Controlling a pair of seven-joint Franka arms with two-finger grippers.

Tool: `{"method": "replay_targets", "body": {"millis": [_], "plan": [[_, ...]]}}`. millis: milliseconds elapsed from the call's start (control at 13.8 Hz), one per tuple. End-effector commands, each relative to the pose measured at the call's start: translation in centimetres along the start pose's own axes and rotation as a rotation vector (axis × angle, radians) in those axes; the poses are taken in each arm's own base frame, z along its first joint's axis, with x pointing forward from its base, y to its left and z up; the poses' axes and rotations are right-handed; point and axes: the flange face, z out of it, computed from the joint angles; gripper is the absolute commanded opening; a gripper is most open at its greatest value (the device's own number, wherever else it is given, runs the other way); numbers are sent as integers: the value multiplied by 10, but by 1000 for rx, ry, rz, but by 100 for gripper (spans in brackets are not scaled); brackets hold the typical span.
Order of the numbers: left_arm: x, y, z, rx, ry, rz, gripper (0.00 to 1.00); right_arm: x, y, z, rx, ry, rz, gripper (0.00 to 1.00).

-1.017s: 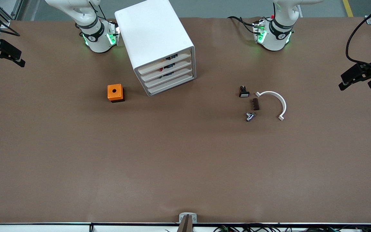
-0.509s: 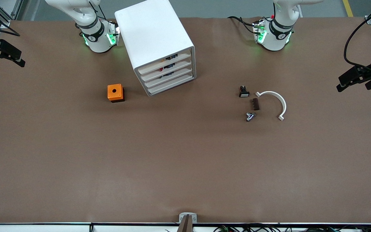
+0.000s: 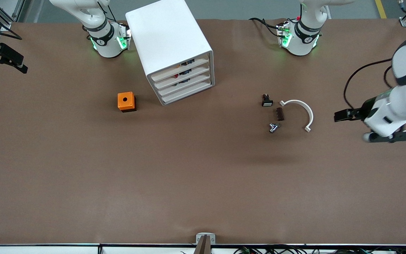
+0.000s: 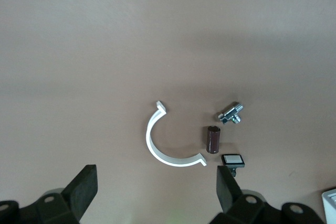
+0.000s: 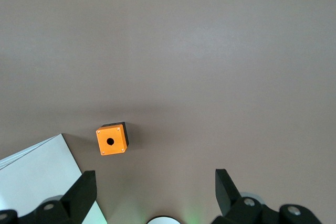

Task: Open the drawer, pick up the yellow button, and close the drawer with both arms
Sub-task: 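Reach the left gripper toward the white cabinet's drawer handle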

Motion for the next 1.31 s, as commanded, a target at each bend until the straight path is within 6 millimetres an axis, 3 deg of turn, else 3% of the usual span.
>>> {"method": "replay_targets", "body": {"millis": [0,218,509,944,1235], "plan": [[11,25,21,-1,-45,5,100,-9,1,-3,1,12,-4,100],[18,70,54,28,-94,-85,100,-8,1,-3,1,15,-4,100],[31,156,94,-18,-217,-490,100,-8,1,-3,1,15,-2,100],[6,267,146,-41,-514,-945,100,-8,1,-3,1,14,-4,100],[-7,308,178,94,-710,-1271,100,-8,1,-3,1,15,-4,100]]}}
